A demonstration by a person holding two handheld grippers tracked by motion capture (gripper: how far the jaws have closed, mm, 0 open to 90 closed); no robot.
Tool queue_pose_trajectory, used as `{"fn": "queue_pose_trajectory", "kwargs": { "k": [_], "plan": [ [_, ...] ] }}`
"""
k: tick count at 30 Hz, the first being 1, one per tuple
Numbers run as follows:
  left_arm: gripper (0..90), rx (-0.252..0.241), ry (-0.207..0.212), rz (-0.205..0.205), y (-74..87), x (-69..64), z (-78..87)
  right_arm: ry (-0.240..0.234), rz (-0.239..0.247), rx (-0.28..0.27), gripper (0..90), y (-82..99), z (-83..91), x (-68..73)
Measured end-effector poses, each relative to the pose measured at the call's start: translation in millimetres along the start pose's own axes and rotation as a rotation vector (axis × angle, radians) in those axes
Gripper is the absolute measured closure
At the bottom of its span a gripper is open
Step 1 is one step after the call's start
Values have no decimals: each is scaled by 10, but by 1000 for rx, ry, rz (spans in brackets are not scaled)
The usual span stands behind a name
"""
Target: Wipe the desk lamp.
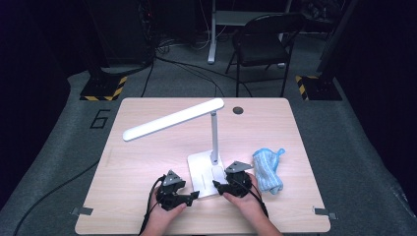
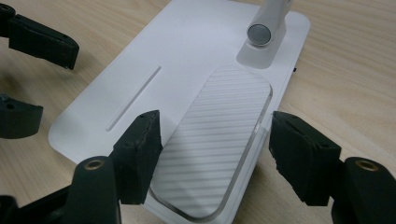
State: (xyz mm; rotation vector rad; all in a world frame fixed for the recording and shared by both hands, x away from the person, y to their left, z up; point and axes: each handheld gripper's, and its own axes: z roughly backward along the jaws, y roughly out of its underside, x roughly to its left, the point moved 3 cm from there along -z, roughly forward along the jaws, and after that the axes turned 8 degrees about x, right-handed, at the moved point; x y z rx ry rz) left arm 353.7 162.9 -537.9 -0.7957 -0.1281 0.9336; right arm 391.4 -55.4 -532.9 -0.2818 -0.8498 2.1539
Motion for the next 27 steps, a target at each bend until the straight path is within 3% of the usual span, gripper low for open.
{"fn": "queue_pose_trajectory", "kwargs": {
  "k": [3, 4, 5, 9, 10, 11, 14, 17, 19, 27],
  "plan": [
    [275, -5, -6, -2, -5, 38, 22, 2, 8, -5, 340, -4, -3, -3],
    [276, -16, -8, 17, -5, 35, 21, 6, 24, -5, 340, -5, -2, -9],
    [275, -10, -9, -7, -8, 59, 32, 7, 26, -4, 340, -4, 0, -9],
    [275, -14, -7, 20, -9, 68, 45, -13, 6, -3, 358, 3, 0, -24],
    [275, -9, -8, 6, -12, 83, 50, -13, 6, -5, 362, 4, 3, -33],
    [275, -16, -8, 31, -10, 74, 45, -23, 13, 2, 366, 9, 9, -45],
    [276, -7, -11, 10, -13, 105, 50, -28, -3, 3, 378, 13, 16, -54],
    [276, -15, -11, 23, -16, 110, 49, -32, -1, 2, 386, 20, 21, -67],
    [275, -1, -16, 3, -17, 133, 63, -30, 2, 2, 390, 22, 25, -72],
    [275, -13, -27, 25, -27, 187, 83, -32, -3, 0, 405, 34, 32, -54]
  ]
}}
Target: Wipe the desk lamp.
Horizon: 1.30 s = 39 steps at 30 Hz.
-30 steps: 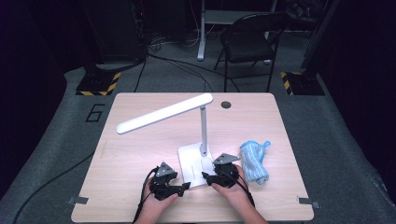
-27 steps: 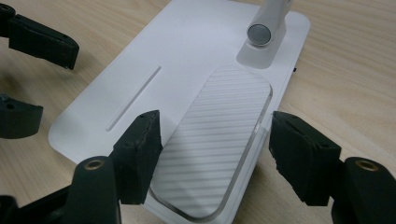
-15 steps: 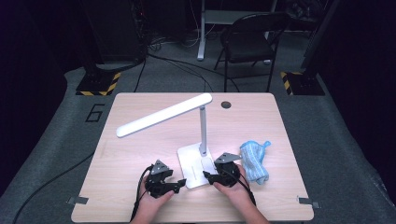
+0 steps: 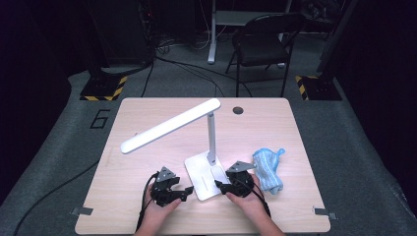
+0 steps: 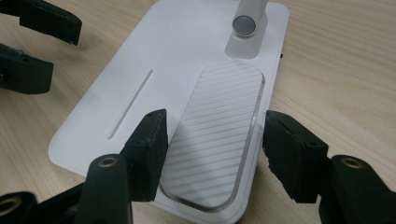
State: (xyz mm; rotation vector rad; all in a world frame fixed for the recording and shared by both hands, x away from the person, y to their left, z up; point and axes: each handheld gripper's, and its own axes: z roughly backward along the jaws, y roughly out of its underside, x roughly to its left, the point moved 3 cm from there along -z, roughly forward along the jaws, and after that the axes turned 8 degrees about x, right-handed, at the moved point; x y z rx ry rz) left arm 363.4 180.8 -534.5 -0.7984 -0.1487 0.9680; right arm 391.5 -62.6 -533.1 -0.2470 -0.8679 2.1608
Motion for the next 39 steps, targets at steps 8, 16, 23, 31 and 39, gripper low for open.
{"fn": "queue_pose_trajectory", "kwargs": {
  "k": [8, 16, 23, 31, 39],
  "plan": [
    [275, -27, -31, 41, -14, 117, 45, -15, 25, 2, 414, -2, -17, 107],
    [273, -16, -47, 33, -13, 224, 68, -58, 93, -6, 422, -6, -44, 252],
    [270, -23, -51, 41, -13, 258, 63, -58, 110, -9, 428, -2, -36, 222],
    [268, -20, -34, 37, -29, 241, 24, -11, 51, -18, 415, 30, 17, 58],
    [250, -2, 1, 33, -49, 187, -52, 16, 7, -30, 399, 53, 41, -94]
  ]
}}
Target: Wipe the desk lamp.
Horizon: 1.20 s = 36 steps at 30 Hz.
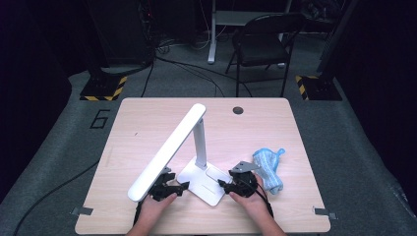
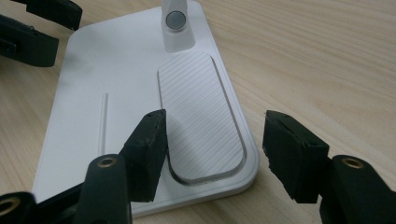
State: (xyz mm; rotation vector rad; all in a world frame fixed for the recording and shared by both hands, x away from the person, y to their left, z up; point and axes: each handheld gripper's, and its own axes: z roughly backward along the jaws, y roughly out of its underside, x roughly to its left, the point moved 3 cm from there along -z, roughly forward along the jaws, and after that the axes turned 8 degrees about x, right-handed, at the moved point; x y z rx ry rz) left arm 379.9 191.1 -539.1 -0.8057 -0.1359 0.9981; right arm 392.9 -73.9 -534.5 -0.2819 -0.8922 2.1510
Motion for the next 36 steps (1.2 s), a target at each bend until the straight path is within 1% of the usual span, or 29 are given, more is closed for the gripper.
{"fn": "queue_pose_trajectory", "kwargs": {
  "k": [2, 4, 5, 6, 7, 8, 9, 10, 11, 13, 16, 17, 18, 19, 20, 22, 25, 26, 27, 29, 30, 32, 33, 36],
  "plan": [
    [235, 10, 5, -7, -2, -8, -28, 7, -10, -2, 397, 6, 7, -1],
    [233, 17, 15, -20, -6, -17, -44, 16, -3, 6, 394, 14, 24, -2],
    [227, 13, 16, -14, -10, -26, -54, 23, -16, 5, 393, 21, 32, 10],
    [222, 25, 19, -32, -12, -24, -56, 27, -12, 8, 390, 26, 45, 12],
    [214, 25, 20, -28, -11, -34, -67, 30, -8, 12, 384, 31, 59, 20],
    [208, 34, 17, -43, -13, -29, -70, 24, -11, 10, 380, 41, 70, 36],
    [205, 36, 13, -43, -11, -32, -77, 21, -14, 10, 376, 49, 77, 55],
    [204, 39, 12, -46, -11, -31, -80, 23, 0, 13, 362, 56, 82, 63],
    [201, 39, 12, -50, -14, -30, -83, 32, -14, 10, 351, 65, 84, 93],
    [201, 37, 13, -45, -18, -32, -87, 43, 10, 16, 343, 84, 105, 118],
    [201, 36, 15, -52, -28, -24, -94, 25, -2, 20, 344, 120, 159, 151],
    [201, 40, 15, -52, -30, -23, -95, 20, -13, 17, 344, 134, 170, 163],
    [201, 43, 16, -53, -36, -22, -97, 5, -26, 28, 344, 150, 190, 178],
    [201, 42, 17, -52, -40, -22, -98, 1, -52, 31, 343, 165, 202, 196],
    [201, 42, 18, -50, -43, -22, -103, -26, -51, 40, 342, 179, 221, 208],
    [202, 39, 20, -53, -49, -19, -111, -40, -68, 40, 341, 203, 247, 262],
    [202, 33, 24, -47, -58, -18, -121, -37, -49, 50, 333, 256, 279, 351],
    [202, 32, 24, -46, -61, -18, -124, -32, -53, 45, 330, 264, 280, 392],
    [202, 33, 24, -49, -63, -17, -126, -23, -25, 39, 327, 271, 276, 409],
    [202, 30, 22, -52, -69, -14, -132, -7, -11, 38, 323, 282, 261, 461],
    [202, 34, 22, -55, -71, -12, -132, -8, -3, 38, 321, 287, 250, 475],
    [202, 38, 22, -57, -75, -12, -134, -10, 0, 39, 310, 298, 226, 490],
    [203, 38, 22, -59, -76, -11, -135, -11, -17, 37, 307, 311, 212, 502],
    [203, 37, 22, -62, -78, -9, -138, -21, -2, 46, 303, 331, 188, 511]
  ]
}}
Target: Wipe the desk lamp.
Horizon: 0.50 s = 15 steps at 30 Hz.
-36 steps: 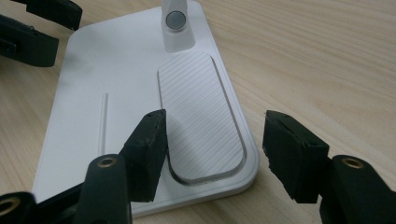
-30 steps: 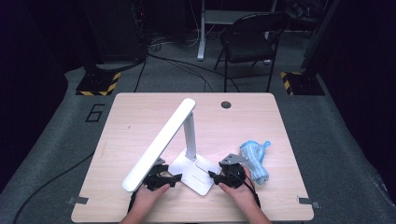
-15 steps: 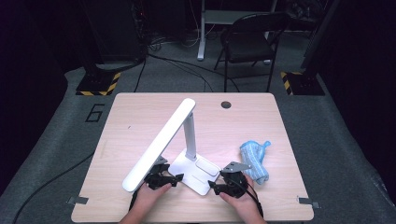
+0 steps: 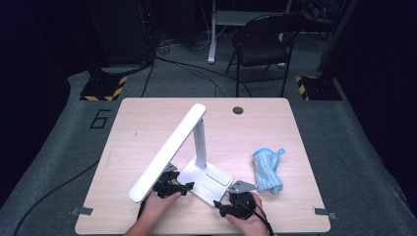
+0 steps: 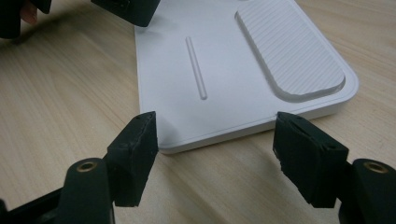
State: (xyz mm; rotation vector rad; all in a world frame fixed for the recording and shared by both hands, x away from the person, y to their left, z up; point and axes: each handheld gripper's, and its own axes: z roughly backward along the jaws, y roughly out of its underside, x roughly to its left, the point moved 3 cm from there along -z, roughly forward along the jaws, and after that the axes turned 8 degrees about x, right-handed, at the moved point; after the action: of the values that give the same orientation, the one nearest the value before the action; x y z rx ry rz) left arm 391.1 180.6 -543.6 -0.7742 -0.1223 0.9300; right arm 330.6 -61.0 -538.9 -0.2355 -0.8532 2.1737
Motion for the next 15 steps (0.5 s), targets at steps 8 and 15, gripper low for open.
{"fn": "queue_pose_trajectory", "kwargs": {
  "k": [8, 15],
  "plan": [
    [202, 2, -1, -4, 2, -2, 1, 11, 9, -3, 224, -6, -46, 43],
    [202, 0, -5, -1, 13, -8, 8, 49, 19, -7, 164, -31, -77, 93]
  ]
}}
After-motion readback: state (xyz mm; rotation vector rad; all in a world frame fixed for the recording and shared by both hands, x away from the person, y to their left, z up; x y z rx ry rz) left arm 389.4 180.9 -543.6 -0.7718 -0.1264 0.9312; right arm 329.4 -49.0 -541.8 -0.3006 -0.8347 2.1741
